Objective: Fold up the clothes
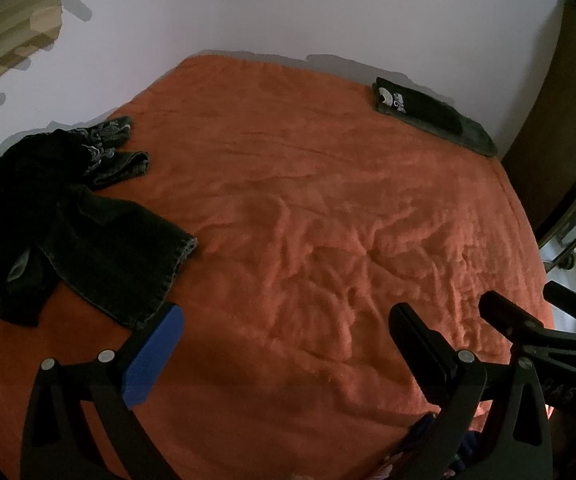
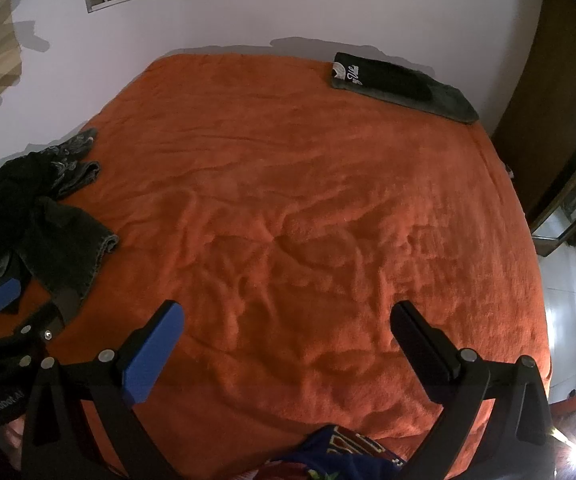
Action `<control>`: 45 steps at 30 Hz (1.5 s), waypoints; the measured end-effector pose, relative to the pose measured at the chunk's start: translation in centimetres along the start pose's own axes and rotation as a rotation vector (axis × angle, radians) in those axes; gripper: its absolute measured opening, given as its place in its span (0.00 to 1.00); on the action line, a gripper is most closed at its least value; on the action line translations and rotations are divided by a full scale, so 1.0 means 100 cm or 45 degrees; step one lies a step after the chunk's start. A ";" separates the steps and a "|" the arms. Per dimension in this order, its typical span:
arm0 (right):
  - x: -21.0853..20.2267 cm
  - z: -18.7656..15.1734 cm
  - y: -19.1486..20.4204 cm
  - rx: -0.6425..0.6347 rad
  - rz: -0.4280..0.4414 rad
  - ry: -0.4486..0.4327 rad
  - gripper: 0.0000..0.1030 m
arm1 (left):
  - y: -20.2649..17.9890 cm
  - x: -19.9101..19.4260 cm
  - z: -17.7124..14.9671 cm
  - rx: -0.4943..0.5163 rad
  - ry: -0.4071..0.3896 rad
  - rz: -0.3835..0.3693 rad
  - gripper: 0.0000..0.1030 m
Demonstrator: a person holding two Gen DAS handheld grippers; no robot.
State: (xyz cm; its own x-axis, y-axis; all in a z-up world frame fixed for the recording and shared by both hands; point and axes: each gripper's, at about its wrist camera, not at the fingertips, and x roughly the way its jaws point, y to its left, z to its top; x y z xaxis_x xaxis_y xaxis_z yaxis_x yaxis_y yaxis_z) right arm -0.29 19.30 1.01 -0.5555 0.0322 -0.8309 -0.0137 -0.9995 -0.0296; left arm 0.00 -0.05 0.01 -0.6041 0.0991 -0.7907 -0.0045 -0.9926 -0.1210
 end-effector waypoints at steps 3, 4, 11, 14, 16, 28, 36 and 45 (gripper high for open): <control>0.000 -0.001 0.000 0.001 0.001 -0.004 1.00 | 0.001 0.001 -0.001 -0.004 -0.009 -0.007 1.00; -0.001 -0.001 -0.001 0.001 0.002 -0.005 1.00 | 0.001 0.002 -0.002 -0.004 -0.007 -0.007 1.00; 0.000 -0.002 -0.003 0.001 0.011 -0.004 1.00 | 0.005 0.008 -0.006 -0.019 0.022 0.000 1.00; 0.000 0.002 -0.002 -0.002 0.010 0.000 1.00 | 0.002 0.011 -0.004 -0.011 0.029 0.005 1.00; 0.001 0.003 -0.005 0.007 0.014 0.006 1.00 | 0.002 0.012 -0.004 -0.007 0.032 0.007 1.00; 0.005 0.002 -0.002 -0.012 0.013 0.018 1.00 | 0.010 0.017 -0.003 -0.056 0.074 -0.021 1.00; 0.008 -0.002 0.002 -0.029 0.021 0.013 1.00 | 0.016 0.012 -0.001 -0.070 0.058 -0.019 1.00; 0.005 0.002 0.007 -0.044 0.026 0.009 1.00 | 0.025 0.005 0.005 -0.083 0.041 -0.013 1.00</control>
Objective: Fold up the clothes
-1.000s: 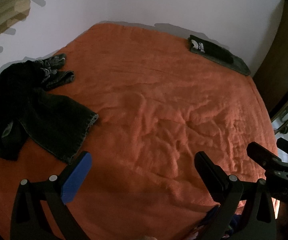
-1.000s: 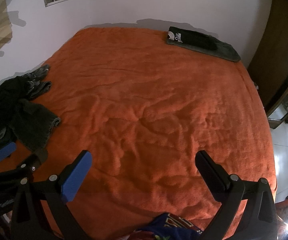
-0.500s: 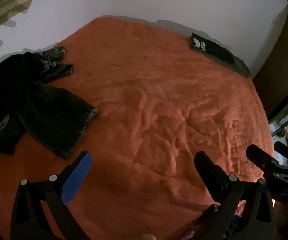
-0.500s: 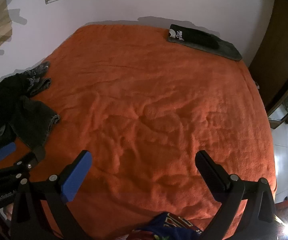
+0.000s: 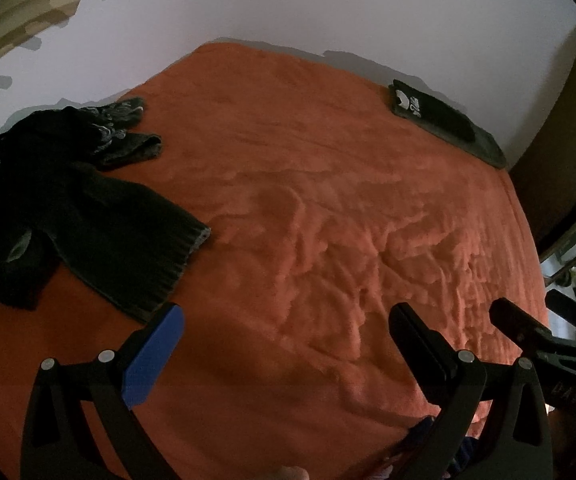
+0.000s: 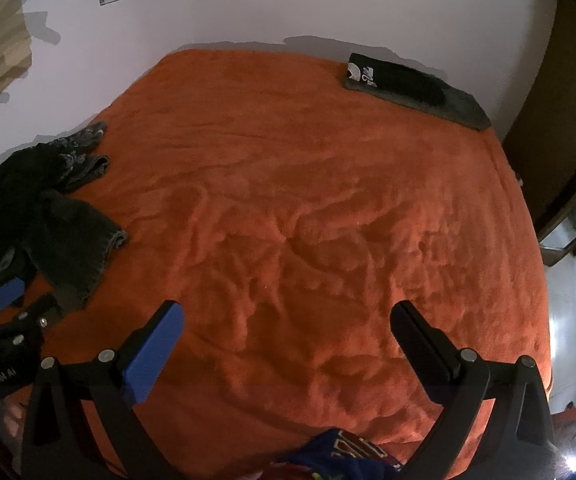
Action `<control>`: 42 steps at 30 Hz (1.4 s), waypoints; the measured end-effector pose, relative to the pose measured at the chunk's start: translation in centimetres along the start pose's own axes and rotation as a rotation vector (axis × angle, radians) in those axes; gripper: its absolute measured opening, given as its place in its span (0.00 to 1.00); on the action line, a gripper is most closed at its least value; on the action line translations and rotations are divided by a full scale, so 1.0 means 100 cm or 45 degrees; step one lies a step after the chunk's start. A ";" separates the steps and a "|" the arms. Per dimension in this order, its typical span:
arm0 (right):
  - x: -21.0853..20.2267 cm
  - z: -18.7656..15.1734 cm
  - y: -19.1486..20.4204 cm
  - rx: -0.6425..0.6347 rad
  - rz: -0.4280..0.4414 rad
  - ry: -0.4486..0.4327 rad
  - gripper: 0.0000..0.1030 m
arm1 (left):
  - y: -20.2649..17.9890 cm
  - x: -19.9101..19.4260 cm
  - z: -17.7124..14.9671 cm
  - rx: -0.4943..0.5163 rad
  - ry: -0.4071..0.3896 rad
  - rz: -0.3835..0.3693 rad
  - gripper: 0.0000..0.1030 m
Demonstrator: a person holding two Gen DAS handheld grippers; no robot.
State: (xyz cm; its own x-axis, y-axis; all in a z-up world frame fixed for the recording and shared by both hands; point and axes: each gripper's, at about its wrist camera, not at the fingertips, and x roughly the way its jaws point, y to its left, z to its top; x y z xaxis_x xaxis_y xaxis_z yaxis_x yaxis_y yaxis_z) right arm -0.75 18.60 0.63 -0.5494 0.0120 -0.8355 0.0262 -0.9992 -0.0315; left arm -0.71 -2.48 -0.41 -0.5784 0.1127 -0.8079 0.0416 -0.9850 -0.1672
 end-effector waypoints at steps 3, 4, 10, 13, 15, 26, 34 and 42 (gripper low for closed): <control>-0.001 0.000 0.000 -0.007 -0.001 -0.001 1.00 | 0.002 0.000 0.001 -0.007 -0.002 -0.003 1.00; 0.000 0.001 -0.001 -0.001 0.003 0.005 1.00 | 0.001 0.000 0.001 -0.003 -0.004 0.003 1.00; -0.001 0.002 -0.001 -0.003 0.008 0.007 1.00 | -0.005 -0.001 0.000 0.037 -0.017 0.045 1.00; 0.000 0.002 -0.001 0.006 0.001 0.010 1.00 | -0.006 -0.001 -0.001 0.048 -0.014 0.040 1.00; 0.001 0.002 -0.001 0.013 0.001 0.014 1.00 | -0.005 -0.001 -0.001 0.050 -0.013 0.041 1.00; 0.000 0.004 -0.005 0.018 0.036 0.026 1.00 | -0.002 -0.004 0.001 0.047 -0.013 0.051 1.00; 0.018 0.017 0.012 -0.081 0.054 0.169 1.00 | 0.032 -0.023 0.016 -0.037 -0.064 0.093 1.00; -0.001 0.047 0.067 -0.232 0.129 0.162 1.00 | 0.084 -0.037 0.028 -0.176 -0.115 0.144 1.00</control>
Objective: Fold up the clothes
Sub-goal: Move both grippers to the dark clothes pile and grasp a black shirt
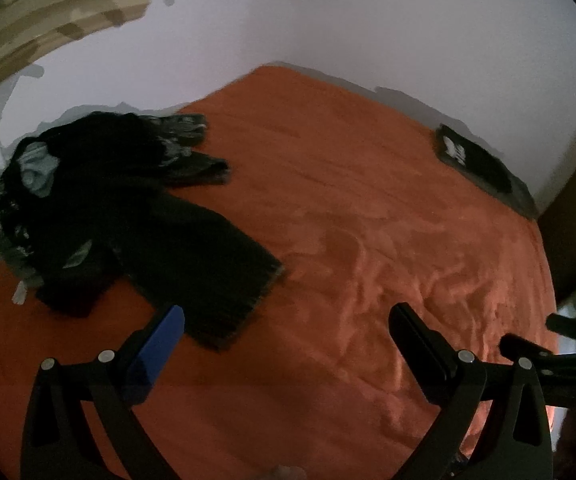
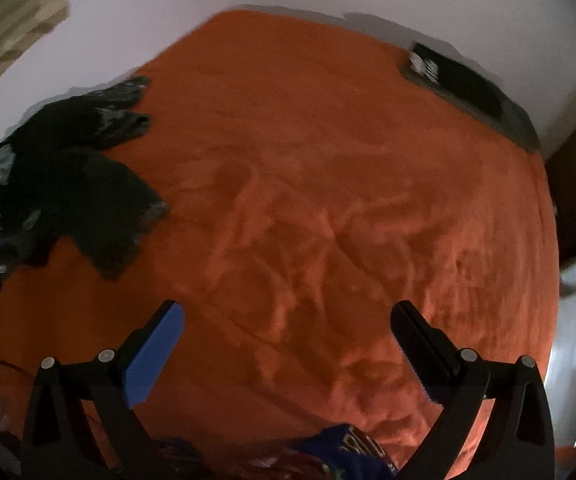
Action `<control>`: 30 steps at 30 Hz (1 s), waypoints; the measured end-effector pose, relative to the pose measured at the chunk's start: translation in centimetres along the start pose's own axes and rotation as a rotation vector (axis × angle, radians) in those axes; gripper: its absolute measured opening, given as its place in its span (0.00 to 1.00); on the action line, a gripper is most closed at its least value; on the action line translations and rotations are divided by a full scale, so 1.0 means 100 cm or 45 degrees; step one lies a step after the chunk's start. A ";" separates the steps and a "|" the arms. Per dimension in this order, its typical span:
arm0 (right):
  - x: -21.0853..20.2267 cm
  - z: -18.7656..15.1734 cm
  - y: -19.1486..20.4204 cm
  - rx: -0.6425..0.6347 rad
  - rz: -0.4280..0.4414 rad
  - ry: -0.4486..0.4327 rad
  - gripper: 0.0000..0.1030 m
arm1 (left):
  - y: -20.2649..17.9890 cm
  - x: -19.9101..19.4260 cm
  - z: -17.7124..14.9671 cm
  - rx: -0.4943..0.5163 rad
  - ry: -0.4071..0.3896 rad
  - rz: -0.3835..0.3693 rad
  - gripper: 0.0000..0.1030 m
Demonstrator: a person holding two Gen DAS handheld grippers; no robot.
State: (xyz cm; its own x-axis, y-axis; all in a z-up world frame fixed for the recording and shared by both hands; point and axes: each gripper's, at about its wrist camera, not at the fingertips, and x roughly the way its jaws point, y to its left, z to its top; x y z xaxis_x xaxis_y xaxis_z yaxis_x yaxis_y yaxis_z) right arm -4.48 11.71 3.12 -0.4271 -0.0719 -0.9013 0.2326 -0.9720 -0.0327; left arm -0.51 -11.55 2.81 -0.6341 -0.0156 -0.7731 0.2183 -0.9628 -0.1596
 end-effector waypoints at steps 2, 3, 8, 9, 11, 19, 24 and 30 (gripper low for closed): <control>-0.008 0.011 0.021 -0.051 0.025 -0.033 1.00 | 0.014 0.001 0.003 -0.034 0.000 0.021 1.00; -0.011 0.016 0.031 -0.069 0.040 -0.047 1.00 | 0.019 0.002 0.004 -0.044 0.001 0.026 1.00; -0.015 0.044 0.075 -0.088 0.148 -0.080 1.00 | 0.059 0.007 0.010 -0.108 -0.029 0.103 1.00; -0.014 0.050 0.081 -0.080 0.163 -0.074 1.00 | 0.068 0.010 0.010 -0.122 -0.044 0.127 1.00; -0.012 0.064 0.095 -0.054 0.189 -0.049 1.00 | 0.084 0.019 0.009 -0.144 -0.062 0.173 1.00; -0.020 0.111 0.163 -0.239 0.071 -0.143 1.00 | 0.158 0.053 0.011 -0.281 -0.007 0.271 1.00; -0.006 0.120 0.208 -0.420 0.006 -0.283 1.00 | 0.203 0.031 0.018 -0.355 -0.073 0.357 1.00; 0.028 0.131 0.256 -0.423 0.208 -0.285 1.00 | 0.259 0.016 0.017 -0.396 -0.111 0.482 0.99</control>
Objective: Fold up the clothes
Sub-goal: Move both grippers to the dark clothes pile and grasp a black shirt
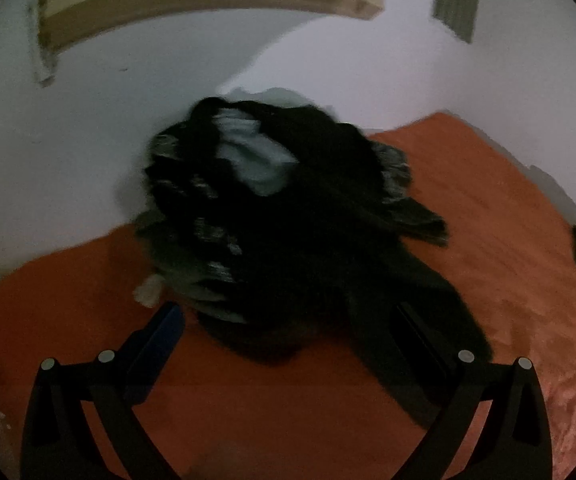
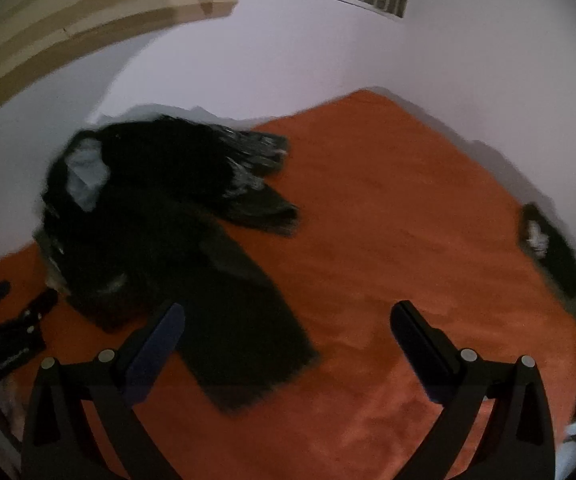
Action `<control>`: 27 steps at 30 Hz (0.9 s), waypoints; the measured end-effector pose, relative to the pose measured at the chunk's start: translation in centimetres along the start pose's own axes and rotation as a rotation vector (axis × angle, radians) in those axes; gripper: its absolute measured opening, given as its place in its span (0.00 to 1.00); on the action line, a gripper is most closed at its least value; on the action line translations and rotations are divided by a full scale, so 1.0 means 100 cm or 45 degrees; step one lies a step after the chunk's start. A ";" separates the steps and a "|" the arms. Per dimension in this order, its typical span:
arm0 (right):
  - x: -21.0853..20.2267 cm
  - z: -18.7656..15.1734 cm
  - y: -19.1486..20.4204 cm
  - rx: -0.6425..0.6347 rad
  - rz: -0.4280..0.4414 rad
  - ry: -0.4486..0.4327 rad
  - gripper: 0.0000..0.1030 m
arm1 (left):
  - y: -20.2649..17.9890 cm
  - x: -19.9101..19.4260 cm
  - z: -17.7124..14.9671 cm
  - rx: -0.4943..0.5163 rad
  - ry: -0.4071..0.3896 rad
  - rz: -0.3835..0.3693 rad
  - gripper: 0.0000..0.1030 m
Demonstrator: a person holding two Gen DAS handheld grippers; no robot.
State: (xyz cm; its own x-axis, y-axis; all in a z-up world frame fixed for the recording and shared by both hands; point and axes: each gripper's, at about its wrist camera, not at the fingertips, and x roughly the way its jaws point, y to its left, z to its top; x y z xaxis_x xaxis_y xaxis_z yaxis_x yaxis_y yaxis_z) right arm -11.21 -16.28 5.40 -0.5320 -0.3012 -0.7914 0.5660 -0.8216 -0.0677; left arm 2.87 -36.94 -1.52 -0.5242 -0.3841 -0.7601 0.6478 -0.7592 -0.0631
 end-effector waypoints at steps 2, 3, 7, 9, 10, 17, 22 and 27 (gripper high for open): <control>0.016 0.005 0.011 0.024 0.078 -0.017 1.00 | 0.017 0.007 0.003 -0.044 0.000 0.020 0.98; 0.024 0.008 0.018 0.034 0.128 -0.027 1.00 | 0.026 0.010 0.005 -0.067 -0.001 0.028 0.98; 0.059 0.013 0.046 0.024 0.281 -0.041 1.00 | 0.051 0.015 0.008 -0.184 -0.037 0.025 0.98; 0.070 0.010 0.064 -0.015 0.329 -0.053 1.00 | 0.064 0.018 0.009 -0.259 -0.060 -0.018 0.87; 0.079 0.009 0.076 -0.049 0.348 -0.055 1.00 | 0.068 0.019 0.009 -0.289 -0.067 -0.047 0.77; 0.114 -0.007 0.139 -0.193 0.412 -0.066 0.90 | 0.077 0.047 0.002 -0.374 0.017 -0.074 0.40; 0.137 -0.015 0.158 -0.185 0.439 -0.004 0.72 | 0.074 0.059 -0.002 -0.374 0.009 -0.104 0.32; 0.151 -0.015 0.172 -0.147 0.417 -0.025 0.73 | 0.074 0.062 -0.002 -0.379 0.001 -0.092 0.47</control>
State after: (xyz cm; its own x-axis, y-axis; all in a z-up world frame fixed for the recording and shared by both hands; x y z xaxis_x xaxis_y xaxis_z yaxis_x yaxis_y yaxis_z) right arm -8.56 -34.28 -8.61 -0.3217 -0.5500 -0.7707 0.7754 -0.6201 0.1189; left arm 4.49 -44.81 -6.78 -0.5747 -0.3342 -0.7470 0.7423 -0.5972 -0.3040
